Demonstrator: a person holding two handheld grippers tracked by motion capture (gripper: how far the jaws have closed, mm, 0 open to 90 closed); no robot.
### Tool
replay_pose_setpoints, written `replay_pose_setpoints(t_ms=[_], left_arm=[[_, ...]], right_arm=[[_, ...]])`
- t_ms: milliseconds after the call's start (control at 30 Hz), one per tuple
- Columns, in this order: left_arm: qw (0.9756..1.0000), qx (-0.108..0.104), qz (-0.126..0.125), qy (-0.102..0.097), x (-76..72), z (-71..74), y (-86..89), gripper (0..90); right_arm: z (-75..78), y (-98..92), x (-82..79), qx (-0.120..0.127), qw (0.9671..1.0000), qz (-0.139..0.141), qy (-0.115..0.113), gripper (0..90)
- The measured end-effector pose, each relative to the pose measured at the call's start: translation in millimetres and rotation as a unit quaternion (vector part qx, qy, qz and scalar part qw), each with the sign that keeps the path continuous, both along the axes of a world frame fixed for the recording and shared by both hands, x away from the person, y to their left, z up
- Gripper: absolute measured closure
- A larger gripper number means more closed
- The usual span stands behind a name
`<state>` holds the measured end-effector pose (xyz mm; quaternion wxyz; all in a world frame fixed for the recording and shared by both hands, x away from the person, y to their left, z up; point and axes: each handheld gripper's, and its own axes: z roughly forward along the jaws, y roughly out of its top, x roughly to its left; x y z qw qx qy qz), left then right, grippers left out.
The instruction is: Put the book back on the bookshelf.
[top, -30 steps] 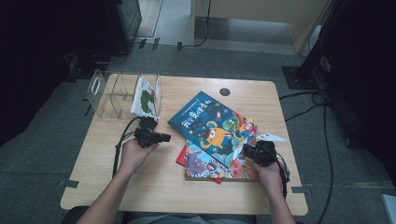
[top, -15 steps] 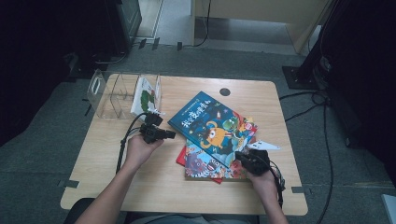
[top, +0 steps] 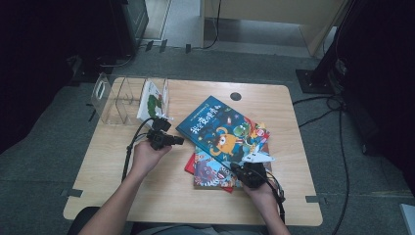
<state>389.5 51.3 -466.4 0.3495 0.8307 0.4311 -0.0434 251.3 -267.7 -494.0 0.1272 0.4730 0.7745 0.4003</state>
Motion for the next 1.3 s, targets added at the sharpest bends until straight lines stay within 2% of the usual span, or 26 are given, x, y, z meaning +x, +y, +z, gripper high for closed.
replay_pose_setpoints(t_ms=[33,133,300,433,667,900,1267,1300], left_arm=[[1.0000,0.000,0.001,-0.001,-0.1,0.0,0.2,86.7],[1.0000,0.001,0.002,-0.001,0.0,0.5,1.3,86.7],[1.0000,-0.001,0.005,-0.002,0.2,0.8,2.4,86.7],[1.0000,-0.002,0.006,-0.002,0.1,1.5,3.5,86.7],[0.9999,-0.003,0.010,0.000,0.4,1.7,4.9,86.8],[0.9999,0.006,0.013,-0.003,0.1,0.6,5.0,86.7],[0.9996,0.015,0.022,-0.004,0.6,-5.5,3.9,86.5],[0.9996,0.015,0.023,-0.004,0.8,-6.3,2.9,86.4]], right_arm=[[0.0,1.4,0.4,0.008,1.0000,0.005,0.004,89.9],[-0.5,5.5,-0.3,0.004,0.9999,0.012,0.006,89.9],[-4.4,11.8,-0.4,-0.019,0.9995,0.025,0.008,90.0],[-4.6,8.9,-0.6,-0.020,0.9995,0.023,0.007,90.0],[-3.5,-17.6,3.4,-0.017,0.9994,-0.023,0.019,90.0],[-4.3,-47.3,10.9,0.003,0.9975,-0.064,0.029,90.0],[-3.9,-74.1,19.3,0.012,0.9941,-0.101,0.036,90.0],[-1.3,-77.7,19.1,0.017,0.9938,-0.106,0.029,90.0]])
